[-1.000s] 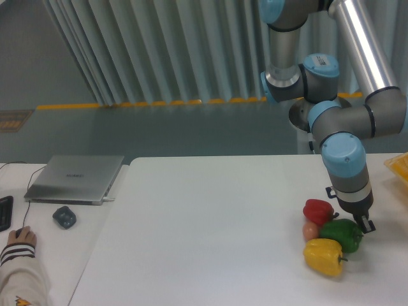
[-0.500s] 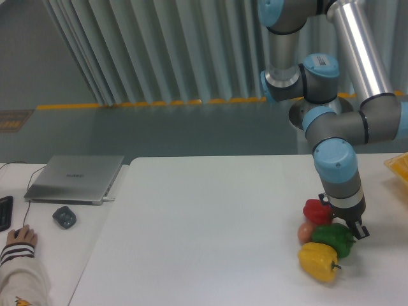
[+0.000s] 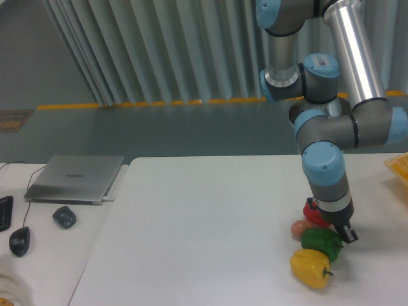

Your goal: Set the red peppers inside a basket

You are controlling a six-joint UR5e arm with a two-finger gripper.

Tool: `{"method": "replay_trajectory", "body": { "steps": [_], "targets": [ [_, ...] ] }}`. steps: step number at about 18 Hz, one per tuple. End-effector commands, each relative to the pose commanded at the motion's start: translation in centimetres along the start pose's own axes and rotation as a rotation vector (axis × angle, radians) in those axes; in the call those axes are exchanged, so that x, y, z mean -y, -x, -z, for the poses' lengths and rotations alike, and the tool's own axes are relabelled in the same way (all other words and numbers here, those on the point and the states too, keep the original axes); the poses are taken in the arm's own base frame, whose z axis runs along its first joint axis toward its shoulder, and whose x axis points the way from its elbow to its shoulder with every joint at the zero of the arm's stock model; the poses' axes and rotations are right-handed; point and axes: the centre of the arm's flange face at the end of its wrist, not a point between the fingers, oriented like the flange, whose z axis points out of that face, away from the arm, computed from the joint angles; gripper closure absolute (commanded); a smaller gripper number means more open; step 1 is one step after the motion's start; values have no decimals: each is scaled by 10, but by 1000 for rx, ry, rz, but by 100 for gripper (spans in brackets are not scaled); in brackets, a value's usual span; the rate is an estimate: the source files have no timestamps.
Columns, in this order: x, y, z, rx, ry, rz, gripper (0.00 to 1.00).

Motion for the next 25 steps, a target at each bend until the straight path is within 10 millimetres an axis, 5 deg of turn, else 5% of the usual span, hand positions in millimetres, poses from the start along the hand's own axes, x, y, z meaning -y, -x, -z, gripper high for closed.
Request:
{"method": "replay_trajectory", "body": {
  "steps": [11, 13, 15, 25],
  "targets": [
    [36, -17, 6, 17, -18, 9, 97],
    [35, -17, 7, 20, -17, 2, 40],
    [33, -18, 13, 31, -19, 4, 3],
    [13, -32, 34, 59, 60, -293, 0]
  ]
}}
